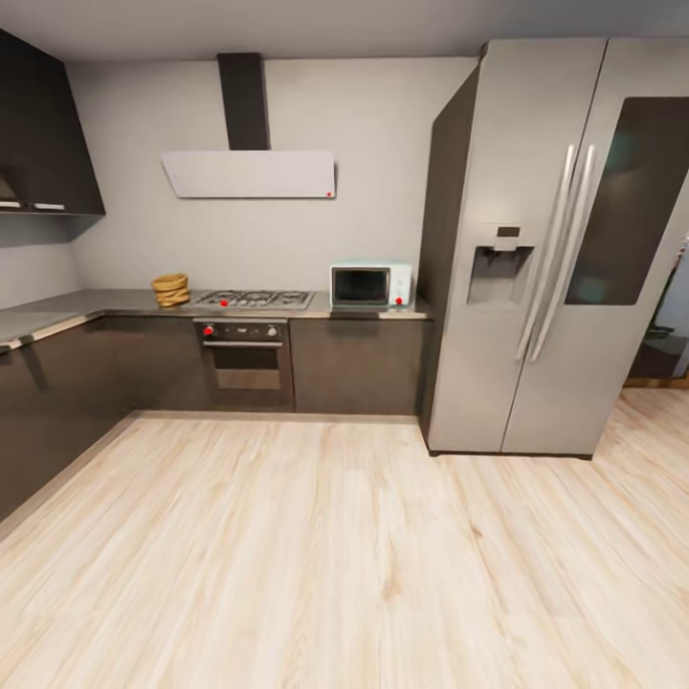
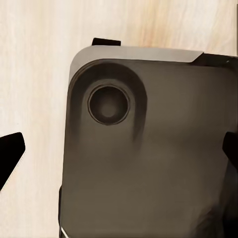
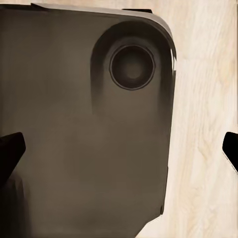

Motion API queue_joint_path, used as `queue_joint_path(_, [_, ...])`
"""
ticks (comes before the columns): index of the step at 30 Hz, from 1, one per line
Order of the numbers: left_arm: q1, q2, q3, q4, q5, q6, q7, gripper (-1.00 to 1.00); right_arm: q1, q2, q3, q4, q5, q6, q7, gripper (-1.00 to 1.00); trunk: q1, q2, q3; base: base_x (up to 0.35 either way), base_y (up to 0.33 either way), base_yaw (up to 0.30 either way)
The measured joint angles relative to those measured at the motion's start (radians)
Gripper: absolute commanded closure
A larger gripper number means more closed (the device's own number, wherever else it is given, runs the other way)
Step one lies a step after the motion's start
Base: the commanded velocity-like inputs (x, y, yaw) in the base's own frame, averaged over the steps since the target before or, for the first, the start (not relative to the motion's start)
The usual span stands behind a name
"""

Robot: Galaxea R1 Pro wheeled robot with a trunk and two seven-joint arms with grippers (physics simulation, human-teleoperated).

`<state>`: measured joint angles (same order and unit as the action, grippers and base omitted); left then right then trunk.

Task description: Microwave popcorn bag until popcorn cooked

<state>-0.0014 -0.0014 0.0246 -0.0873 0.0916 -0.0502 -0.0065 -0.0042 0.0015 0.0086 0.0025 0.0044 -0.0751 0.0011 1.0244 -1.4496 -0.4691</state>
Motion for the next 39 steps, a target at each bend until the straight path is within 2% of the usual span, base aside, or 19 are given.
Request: queue_joint_path(39, [0.0, 0.003, 0.0, 0.0, 0.0, 0.001, 0.0, -1.0, 0.0, 0.0, 0.001, 0.0, 0.003, 0.0, 0.0, -1.0, 0.0, 0.0, 0.0, 0.322, 0.0, 0.0])
